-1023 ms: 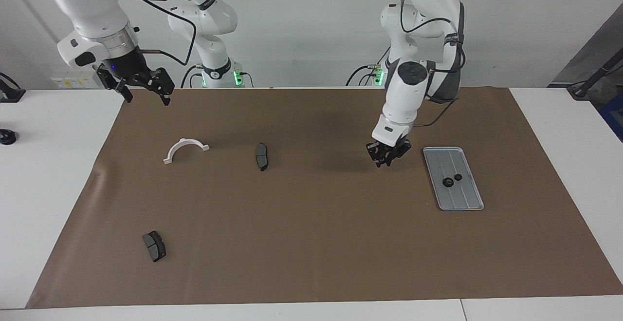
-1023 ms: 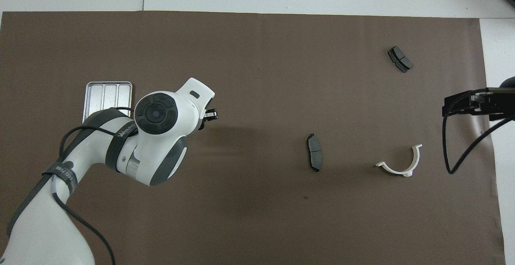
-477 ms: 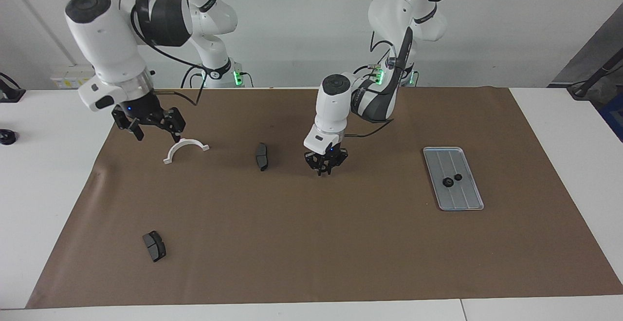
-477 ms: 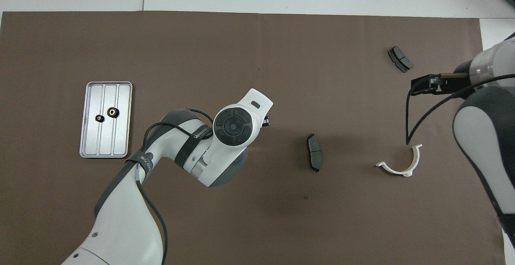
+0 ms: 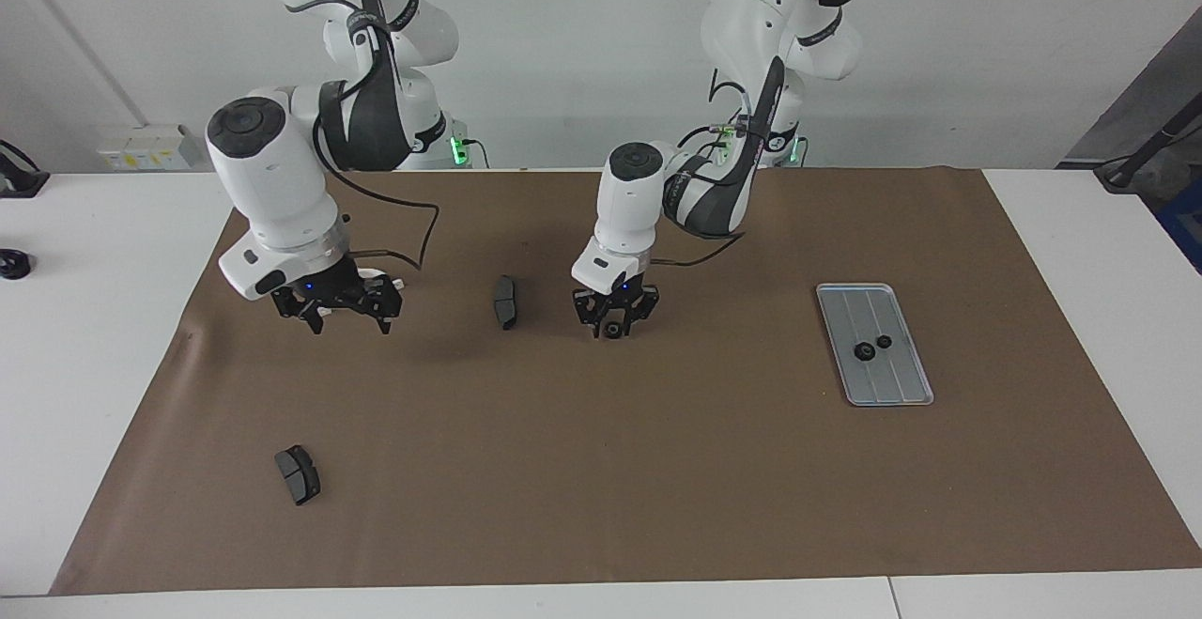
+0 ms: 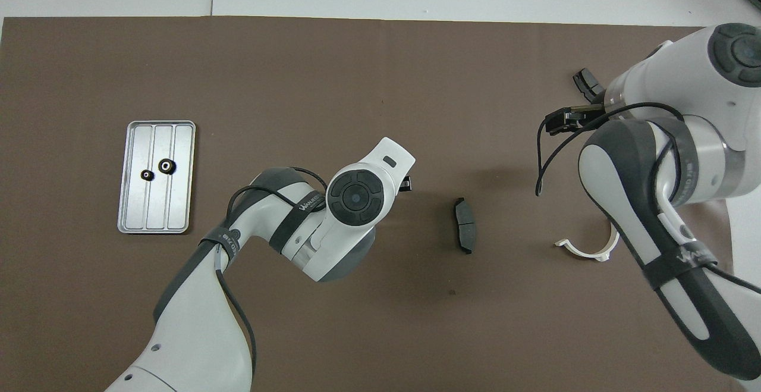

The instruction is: Place bearing gear from tray to pile

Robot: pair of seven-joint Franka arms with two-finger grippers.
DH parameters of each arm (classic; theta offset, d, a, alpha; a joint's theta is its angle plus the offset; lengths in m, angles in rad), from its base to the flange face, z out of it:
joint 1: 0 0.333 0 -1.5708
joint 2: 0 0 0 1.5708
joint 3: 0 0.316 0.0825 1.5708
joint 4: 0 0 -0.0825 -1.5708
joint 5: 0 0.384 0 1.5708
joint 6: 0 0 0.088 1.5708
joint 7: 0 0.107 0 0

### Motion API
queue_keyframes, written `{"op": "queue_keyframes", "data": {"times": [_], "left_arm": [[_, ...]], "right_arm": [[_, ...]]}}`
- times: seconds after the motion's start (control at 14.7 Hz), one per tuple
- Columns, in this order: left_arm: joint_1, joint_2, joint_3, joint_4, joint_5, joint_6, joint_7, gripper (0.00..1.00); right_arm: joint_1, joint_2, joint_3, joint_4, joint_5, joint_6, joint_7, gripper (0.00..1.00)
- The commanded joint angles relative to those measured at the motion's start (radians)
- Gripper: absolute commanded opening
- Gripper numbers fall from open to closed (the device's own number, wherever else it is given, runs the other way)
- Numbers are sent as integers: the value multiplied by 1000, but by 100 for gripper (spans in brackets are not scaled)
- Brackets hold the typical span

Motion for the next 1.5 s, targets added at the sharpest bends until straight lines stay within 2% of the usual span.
{"op": "queue_keyframes", "data": {"times": [0.0, 0.27, 0.48, 0.68, 0.89, 1.09, 1.23, 1.43], "left_arm": [[10, -28, 22, 0, 26, -37, -6, 100], [121, -136, 21, -31, 26, -153, 121, 100], [226, -207, 21, -88, 26, -171, 246, 100], [329, -220, 21, -109, 26, -171, 365, 100], [439, -230, 19, -131, 25, -171, 483, 100], [537, -235, 14, -164, 11, -134, 597, 100], [583, -235, 14, -198, 10, -74, 657, 100], [639, -227, 13, -246, 10, 23, 703, 100]], "right_arm": [[65, -21, 0, -58, 23, 70, 50, 100], [166, 20, 1, -51, 22, 83, 166, 100], [288, 62, 0, -35, 23, 153, 304, 100], [379, 122, 1, 28, 22, 155, 404, 100], [483, 242, 0, 98, -1, 183, 533, 100], [510, 269, 1, 66, -30, 209, 539, 100], [540, 299, 1, 58, -30, 239, 541, 100], [543, 300, 1, 49, -30, 258, 541, 100]]}}
